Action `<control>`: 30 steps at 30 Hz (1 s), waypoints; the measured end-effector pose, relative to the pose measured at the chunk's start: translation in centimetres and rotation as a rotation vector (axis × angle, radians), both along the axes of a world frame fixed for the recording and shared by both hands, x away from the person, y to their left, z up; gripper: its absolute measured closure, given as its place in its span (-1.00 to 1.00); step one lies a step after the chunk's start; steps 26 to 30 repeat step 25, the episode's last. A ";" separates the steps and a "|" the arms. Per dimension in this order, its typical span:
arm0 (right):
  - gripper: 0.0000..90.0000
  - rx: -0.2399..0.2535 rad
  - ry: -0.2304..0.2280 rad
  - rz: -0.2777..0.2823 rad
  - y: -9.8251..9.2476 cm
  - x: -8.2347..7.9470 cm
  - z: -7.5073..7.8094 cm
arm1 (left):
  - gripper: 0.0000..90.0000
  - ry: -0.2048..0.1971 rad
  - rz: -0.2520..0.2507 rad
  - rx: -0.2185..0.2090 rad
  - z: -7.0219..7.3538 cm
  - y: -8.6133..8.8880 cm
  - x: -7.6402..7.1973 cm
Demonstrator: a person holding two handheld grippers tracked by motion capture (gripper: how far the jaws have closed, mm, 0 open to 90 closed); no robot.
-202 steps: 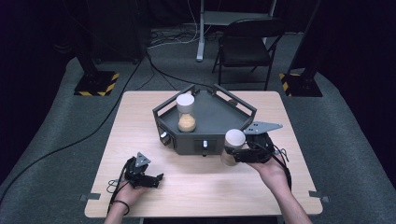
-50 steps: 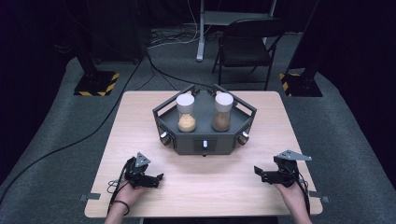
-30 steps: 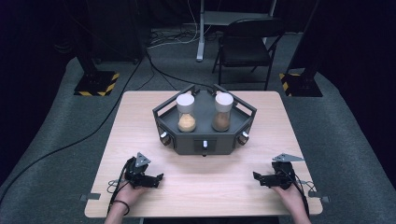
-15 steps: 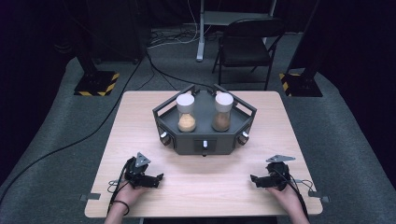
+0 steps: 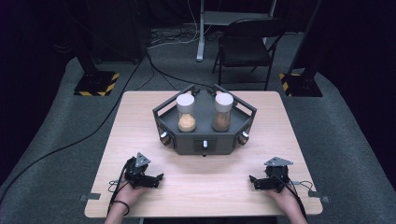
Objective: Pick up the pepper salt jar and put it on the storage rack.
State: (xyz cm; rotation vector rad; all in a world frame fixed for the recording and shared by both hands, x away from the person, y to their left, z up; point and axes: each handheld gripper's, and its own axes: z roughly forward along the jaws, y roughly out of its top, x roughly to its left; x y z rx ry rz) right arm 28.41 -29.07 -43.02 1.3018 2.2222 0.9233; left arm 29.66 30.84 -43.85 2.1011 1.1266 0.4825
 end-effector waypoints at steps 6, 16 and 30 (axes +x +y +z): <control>-1.00 0.008 -0.016 -0.001 0.0 -0.2 -0.3 | -0.99 -0.001 0.002 -0.001 0.0 0.0 0.0; -1.00 0.008 -0.016 -0.004 0.0 -0.2 -0.3 | -0.99 -0.001 0.003 -0.001 0.0 0.0 0.0; -1.00 0.008 -0.015 -0.002 0.0 -0.1 -0.3 | -0.99 -0.001 0.003 -0.002 0.0 0.0 0.0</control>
